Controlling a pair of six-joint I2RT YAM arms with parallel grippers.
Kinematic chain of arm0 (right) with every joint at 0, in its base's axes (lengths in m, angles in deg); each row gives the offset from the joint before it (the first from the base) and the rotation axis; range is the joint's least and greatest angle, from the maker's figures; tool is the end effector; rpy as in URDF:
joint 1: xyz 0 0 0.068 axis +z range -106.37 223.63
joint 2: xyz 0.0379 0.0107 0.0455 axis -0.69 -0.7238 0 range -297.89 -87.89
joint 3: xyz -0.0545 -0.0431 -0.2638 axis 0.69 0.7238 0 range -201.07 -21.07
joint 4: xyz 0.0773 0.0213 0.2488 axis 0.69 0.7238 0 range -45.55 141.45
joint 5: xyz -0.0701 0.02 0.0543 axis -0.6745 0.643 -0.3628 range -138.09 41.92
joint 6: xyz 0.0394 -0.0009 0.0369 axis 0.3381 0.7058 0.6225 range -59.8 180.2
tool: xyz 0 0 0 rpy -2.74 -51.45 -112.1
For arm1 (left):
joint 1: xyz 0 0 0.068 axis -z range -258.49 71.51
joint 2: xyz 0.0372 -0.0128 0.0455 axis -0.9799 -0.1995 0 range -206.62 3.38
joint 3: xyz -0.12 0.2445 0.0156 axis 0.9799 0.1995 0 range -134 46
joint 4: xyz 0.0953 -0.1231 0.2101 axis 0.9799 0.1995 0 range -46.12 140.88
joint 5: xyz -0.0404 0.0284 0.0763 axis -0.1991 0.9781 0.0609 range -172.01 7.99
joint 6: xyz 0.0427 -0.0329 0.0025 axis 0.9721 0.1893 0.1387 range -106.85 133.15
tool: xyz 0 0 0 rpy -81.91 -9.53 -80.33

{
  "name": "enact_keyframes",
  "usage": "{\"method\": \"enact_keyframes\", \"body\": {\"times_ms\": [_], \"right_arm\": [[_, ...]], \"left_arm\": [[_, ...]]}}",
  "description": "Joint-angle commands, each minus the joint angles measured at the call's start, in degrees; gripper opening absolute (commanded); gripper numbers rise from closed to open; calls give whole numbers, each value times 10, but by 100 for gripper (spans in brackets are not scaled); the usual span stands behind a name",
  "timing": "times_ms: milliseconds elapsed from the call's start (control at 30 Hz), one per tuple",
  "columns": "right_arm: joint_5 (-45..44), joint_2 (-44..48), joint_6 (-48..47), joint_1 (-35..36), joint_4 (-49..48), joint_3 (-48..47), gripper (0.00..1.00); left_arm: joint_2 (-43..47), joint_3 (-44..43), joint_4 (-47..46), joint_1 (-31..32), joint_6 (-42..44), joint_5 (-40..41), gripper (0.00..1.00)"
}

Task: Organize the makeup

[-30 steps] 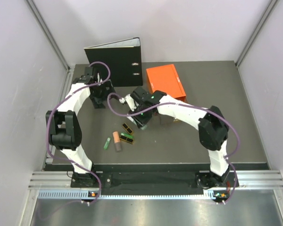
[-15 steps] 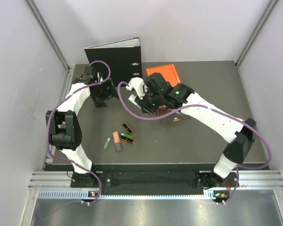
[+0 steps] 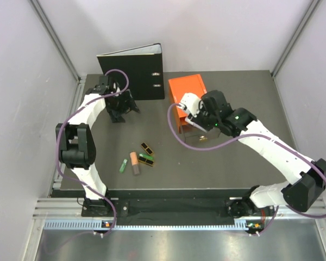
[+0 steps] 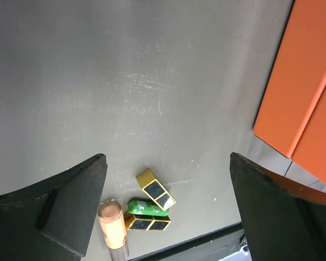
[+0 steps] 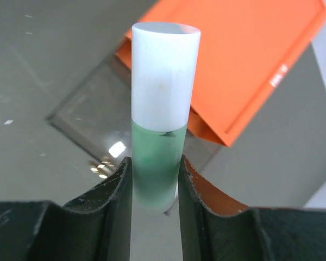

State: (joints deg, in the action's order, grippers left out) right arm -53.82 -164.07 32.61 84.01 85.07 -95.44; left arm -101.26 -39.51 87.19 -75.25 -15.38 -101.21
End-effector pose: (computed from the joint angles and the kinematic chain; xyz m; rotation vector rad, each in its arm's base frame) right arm 0.2190 0.1815 0.3481 -1.2471 1.9407 -0.0015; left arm 0.3864 -0.0337 0.2499 -0.4823 2.6625 -0.6215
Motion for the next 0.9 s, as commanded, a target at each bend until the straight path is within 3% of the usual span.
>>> {"method": "enact_keyframes", "body": {"times_ms": [0,433,767,867], "right_arm": [[-2,18,-47,-33,-55,17,0],[-6,-65,-68,-49,-48,11,1],[-16,-143,-30,-49,-27,-47,19],[-33,-159,-24,-49,-21,-59,32]], "left_arm": [[-7,-25,-10,-3,11,-23,99],[-13,-18,-12,-3,21,-46,99],[-20,-25,-14,-3,27,-51,99],[-24,-30,-12,-3,28,-53,99]]}}
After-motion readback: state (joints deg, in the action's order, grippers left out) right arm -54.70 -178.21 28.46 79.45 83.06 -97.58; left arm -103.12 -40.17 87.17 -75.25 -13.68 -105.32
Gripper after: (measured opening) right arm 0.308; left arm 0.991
